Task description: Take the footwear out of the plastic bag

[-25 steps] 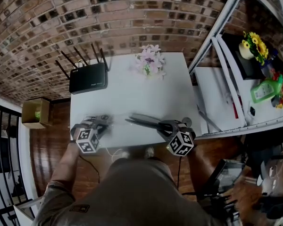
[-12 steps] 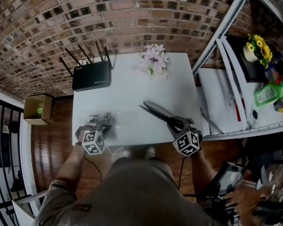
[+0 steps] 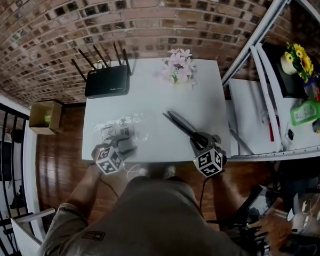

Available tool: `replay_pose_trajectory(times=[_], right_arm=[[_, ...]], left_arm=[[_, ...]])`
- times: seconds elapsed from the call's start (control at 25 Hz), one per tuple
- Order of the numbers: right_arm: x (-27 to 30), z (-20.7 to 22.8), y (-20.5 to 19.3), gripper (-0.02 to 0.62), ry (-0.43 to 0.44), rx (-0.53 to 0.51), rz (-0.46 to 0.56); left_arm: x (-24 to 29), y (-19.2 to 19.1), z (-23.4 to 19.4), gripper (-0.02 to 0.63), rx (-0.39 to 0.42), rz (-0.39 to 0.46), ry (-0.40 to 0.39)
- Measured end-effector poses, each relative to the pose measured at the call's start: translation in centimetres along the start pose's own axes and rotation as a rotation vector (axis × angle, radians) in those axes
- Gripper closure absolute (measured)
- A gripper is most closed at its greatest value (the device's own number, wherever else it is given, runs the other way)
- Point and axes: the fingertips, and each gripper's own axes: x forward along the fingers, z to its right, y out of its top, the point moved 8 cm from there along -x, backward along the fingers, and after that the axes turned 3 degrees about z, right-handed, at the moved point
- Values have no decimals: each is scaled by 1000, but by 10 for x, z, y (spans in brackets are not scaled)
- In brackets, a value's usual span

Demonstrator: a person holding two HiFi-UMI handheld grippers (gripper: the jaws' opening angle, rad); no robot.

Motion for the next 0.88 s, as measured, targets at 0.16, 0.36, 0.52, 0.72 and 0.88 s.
replay_pose_trajectory(times=[0.16, 0.36, 0.52, 0.72, 0.88], right_arm=[[1, -1, -2, 463, -11, 28, -6], [2, -2, -9, 462, -37, -20, -27], [5, -5, -18, 457, -40, -106, -48], [8, -13, -24, 448, -28, -215, -63], [9, -27, -24, 431, 0, -254, -74]], left_arm=[[-6, 10, 5, 393, -72, 69, 61], [-6, 28, 18, 394, -152, 139, 125], [0, 45, 29, 394, -210, 192, 157], [4, 63, 38, 396, -221, 228, 182], [2, 62, 49, 396, -212, 228, 173]])
